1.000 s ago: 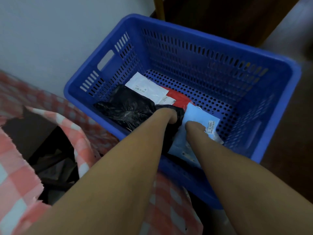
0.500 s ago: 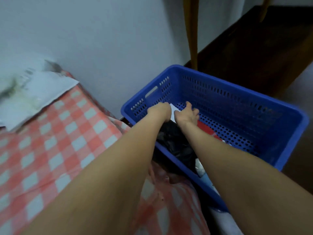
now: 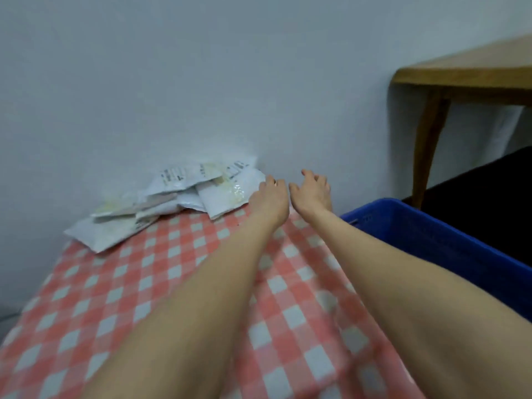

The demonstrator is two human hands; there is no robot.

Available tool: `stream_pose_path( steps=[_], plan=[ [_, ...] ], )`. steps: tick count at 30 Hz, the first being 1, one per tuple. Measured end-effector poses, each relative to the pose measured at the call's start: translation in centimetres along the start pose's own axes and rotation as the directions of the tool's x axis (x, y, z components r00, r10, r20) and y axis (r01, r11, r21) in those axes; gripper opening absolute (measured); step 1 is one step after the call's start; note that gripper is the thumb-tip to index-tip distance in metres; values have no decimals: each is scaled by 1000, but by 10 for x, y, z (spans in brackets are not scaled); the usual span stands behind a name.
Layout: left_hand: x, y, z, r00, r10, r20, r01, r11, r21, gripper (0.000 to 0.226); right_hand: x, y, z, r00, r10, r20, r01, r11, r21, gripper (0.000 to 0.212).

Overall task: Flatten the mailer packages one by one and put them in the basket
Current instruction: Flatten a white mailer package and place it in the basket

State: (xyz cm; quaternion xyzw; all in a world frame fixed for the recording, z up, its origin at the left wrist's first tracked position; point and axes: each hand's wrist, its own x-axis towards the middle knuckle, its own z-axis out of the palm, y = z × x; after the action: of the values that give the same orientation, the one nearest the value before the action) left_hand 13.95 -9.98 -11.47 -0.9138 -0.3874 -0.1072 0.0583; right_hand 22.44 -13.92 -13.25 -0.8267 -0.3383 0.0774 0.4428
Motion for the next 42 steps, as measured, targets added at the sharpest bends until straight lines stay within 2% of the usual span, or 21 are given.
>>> stream_pose_path(
  steps=[8, 11, 16, 24, 29, 33, 35, 36, 39, 42],
  plan=[
    [-15, -107, -17, 981, -192, -29, 191, 981, -46, 50, -15, -83, 65, 983, -115, 145, 120, 992, -26, 55],
    [-6, -145, -15, 966, -256, -37, 255, 966, -35, 42, -5, -102, 92, 970, -115, 215, 126, 991, -39, 57],
    [15, -207, 0, 920, -391, -21, 388, 919, -69, 43, 26, -120, 134, 960, -28, 280, 10, 998, 64, 58],
    [54, -256, 6, 795, -606, 21, 586, 759, -284, 52, 77, -139, 169, 952, 100, 288, -180, 947, 268, 57],
    [71, -268, 6, 758, -643, 114, 628, 670, -396, 56, 96, -145, 184, 944, 155, 292, -258, 897, 359, 55],
    [78, -273, 13, 744, -654, 137, 646, 650, -400, 52, 109, -140, 200, 941, 132, 313, -252, 888, 385, 47],
    [78, -275, 12, 751, -653, 99, 628, 659, -413, 49, 111, -140, 204, 939, 134, 316, -259, 881, 397, 26],
    [77, -277, 12, 757, -650, 68, 612, 668, -422, 48, 108, -143, 201, 937, 146, 317, -270, 879, 393, 22],
    [73, -279, 7, 753, -658, -16, 579, 674, -459, 44, 101, -148, 191, 948, 124, 294, -245, 874, 421, 34],
    [65, -276, -3, 735, -672, -91, 547, 666, -507, 44, 90, -153, 177, 958, 113, 264, -240, 819, 521, 21]
  ],
)
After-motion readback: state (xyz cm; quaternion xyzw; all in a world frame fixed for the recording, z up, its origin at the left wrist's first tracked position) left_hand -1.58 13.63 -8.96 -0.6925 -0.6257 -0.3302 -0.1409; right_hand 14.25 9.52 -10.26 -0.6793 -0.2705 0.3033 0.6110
